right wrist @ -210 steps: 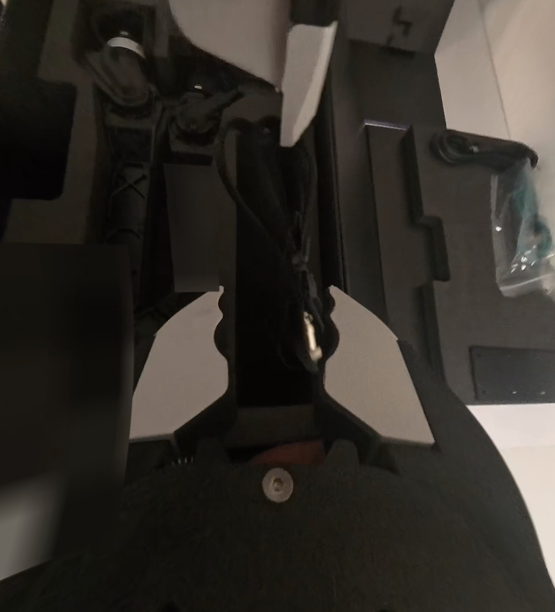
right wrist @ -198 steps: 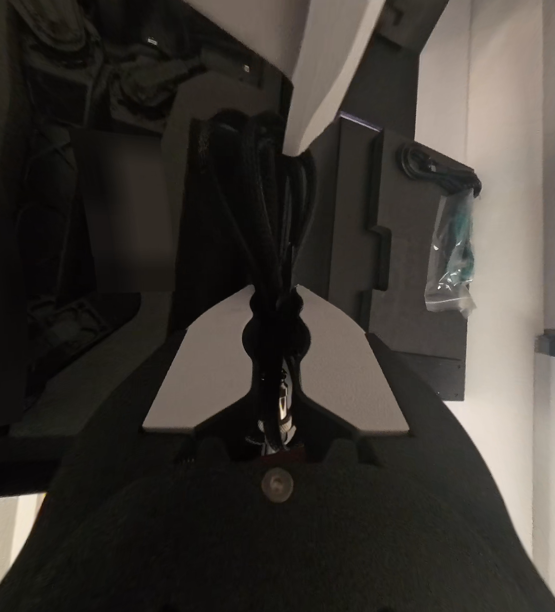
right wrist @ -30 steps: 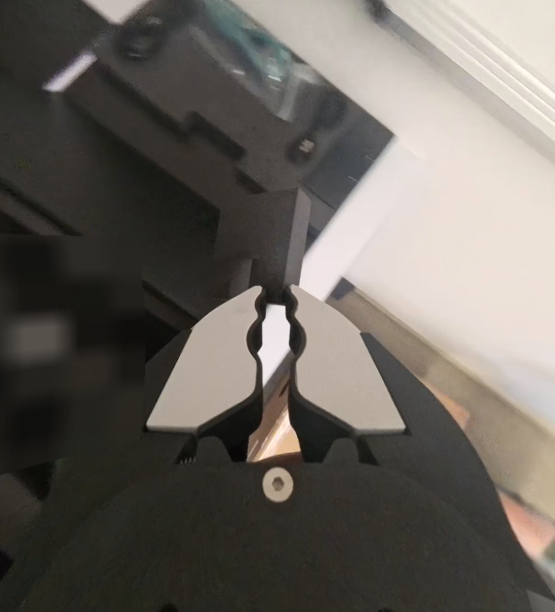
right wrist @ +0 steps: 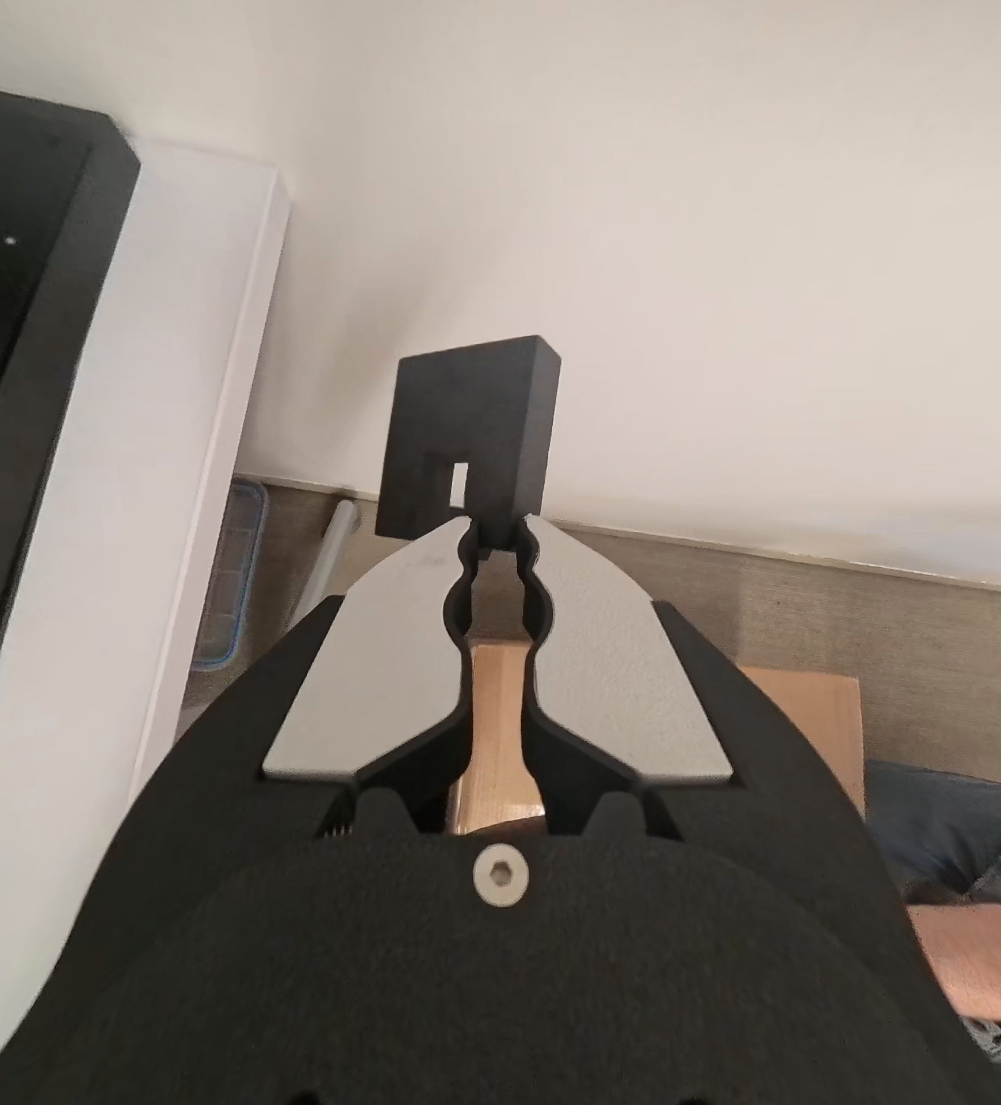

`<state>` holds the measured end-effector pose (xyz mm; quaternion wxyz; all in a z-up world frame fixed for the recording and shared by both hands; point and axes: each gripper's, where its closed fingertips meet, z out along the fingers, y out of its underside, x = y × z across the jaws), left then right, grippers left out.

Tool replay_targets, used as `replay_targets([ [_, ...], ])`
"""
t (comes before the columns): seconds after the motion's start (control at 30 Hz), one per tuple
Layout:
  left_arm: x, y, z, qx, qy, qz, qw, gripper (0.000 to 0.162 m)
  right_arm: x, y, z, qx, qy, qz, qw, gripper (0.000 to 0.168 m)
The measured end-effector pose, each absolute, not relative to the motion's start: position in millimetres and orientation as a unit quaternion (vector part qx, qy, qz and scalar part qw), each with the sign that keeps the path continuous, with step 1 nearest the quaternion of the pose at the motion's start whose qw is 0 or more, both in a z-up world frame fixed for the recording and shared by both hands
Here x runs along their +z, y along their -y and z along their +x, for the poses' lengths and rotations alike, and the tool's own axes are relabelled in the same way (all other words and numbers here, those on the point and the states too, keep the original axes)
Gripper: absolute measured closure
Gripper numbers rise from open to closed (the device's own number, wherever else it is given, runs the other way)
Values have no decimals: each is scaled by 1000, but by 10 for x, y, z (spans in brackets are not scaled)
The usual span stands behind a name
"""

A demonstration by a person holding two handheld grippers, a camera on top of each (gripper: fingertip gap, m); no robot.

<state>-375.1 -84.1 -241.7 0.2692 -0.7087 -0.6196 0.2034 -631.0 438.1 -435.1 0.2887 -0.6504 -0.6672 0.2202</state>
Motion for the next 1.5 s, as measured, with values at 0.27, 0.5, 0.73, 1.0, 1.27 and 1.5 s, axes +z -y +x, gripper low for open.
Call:
replay_targets([
  [0.27, -2351, 937, -3765, 214, 631, -699, 262, 159, -4635, -4470, -6586, 195, 652, -682, 267, 95],
  [0.5, -2240, 933, -3826, 219, 614, -707, 274, 159, -4412, -4347, -6194, 199, 666, -671, 257, 89],
  [0.73, -2162, 1018, -3768, 216, 610, -699, 304, 159, -3420, -3397, -5298, 250, 718, -596, 258, 117],
  [1.0, -2103, 1326, -3479, 217, 606, -695, 321, 159, -2537, -1705, -4024, 330, 747, -540, 205, 111],
  [1.27, -2250, 1647, -2999, 195, 599, -708, 319, 159, -2370, -705, -3243, 329, 749, -545, 183, 115],
  [1.5, -2409, 1860, -2708, 178, 602, -712, 315, 159, -2470, -248, -2964, 314, 762, -542, 167, 121],
])
